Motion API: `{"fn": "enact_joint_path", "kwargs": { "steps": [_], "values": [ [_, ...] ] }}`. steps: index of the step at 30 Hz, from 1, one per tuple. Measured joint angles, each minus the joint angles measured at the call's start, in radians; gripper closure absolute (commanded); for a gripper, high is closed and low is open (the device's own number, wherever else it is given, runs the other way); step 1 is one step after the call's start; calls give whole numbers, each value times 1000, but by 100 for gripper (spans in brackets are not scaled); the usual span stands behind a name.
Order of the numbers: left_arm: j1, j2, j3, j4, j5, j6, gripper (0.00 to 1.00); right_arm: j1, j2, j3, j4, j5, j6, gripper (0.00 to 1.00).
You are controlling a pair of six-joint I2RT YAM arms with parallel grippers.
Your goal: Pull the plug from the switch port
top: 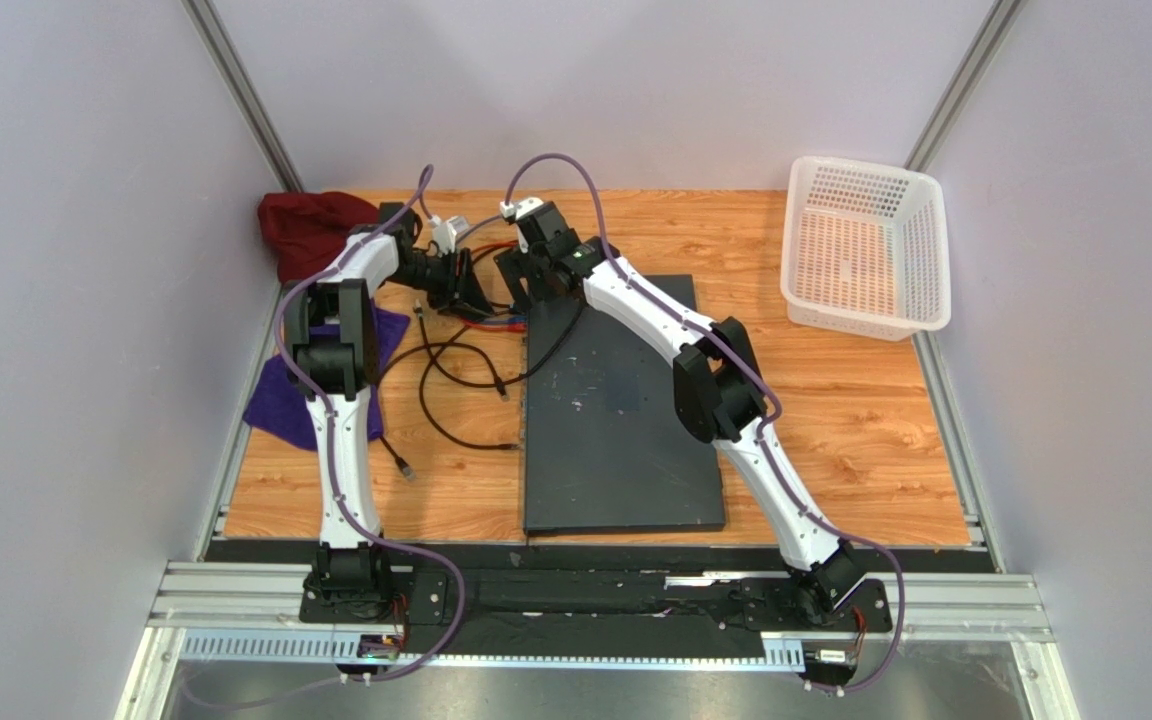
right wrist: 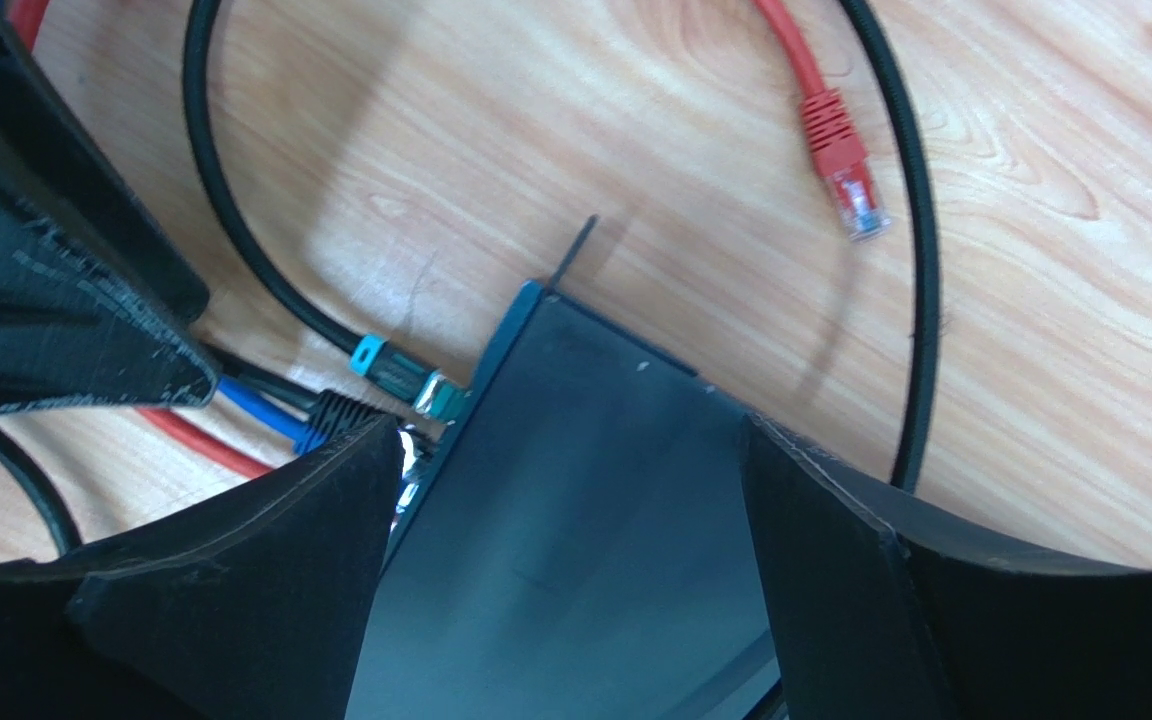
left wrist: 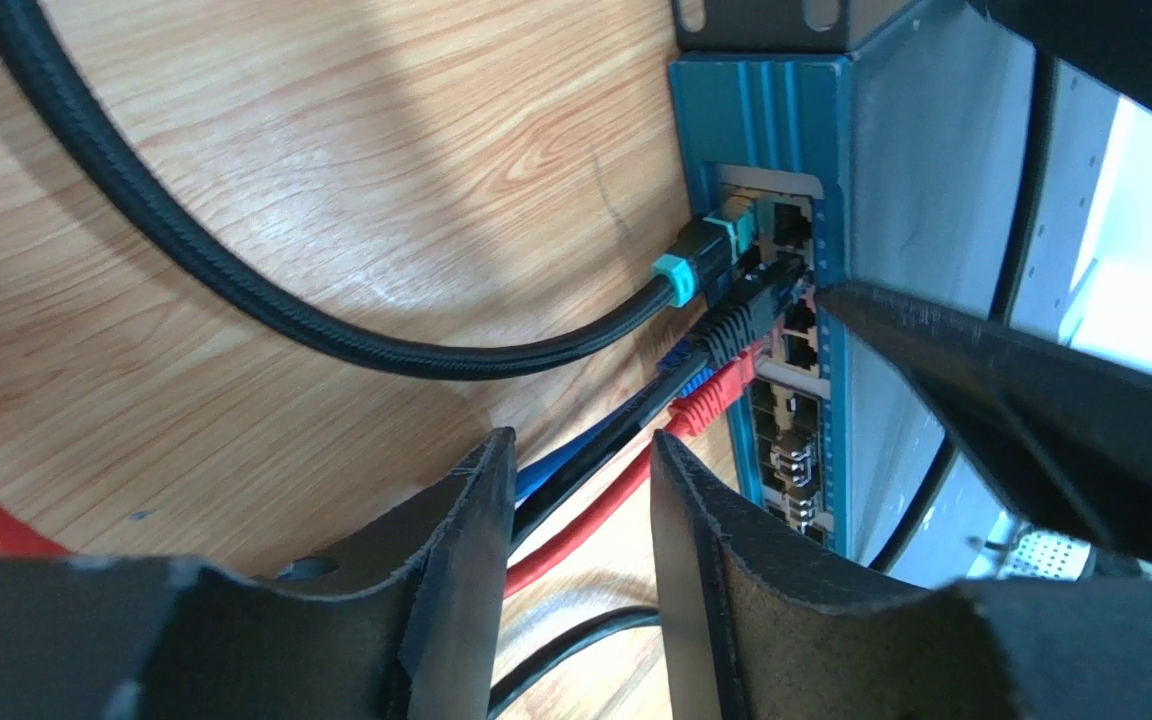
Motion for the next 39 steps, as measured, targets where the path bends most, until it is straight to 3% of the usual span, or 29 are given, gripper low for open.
{"fn": "enact_joint_path", "kwargs": {
  "steps": [9,18,27,39],
  "values": [
    [0,0,2,-7,-26,-3,75,15,-11,-11,-27,2,13,17],
    [1,0,10,-7,-23,-2,85,26,-17,-17,-47,49,21,21],
    [1,0,9,-3,-15,-2,85,47,-17,-26,-46,131,23,32],
    [1,0,9,-2,-9,-1,86,67,-15,-35,-39,200,45,36]
  ]
}}
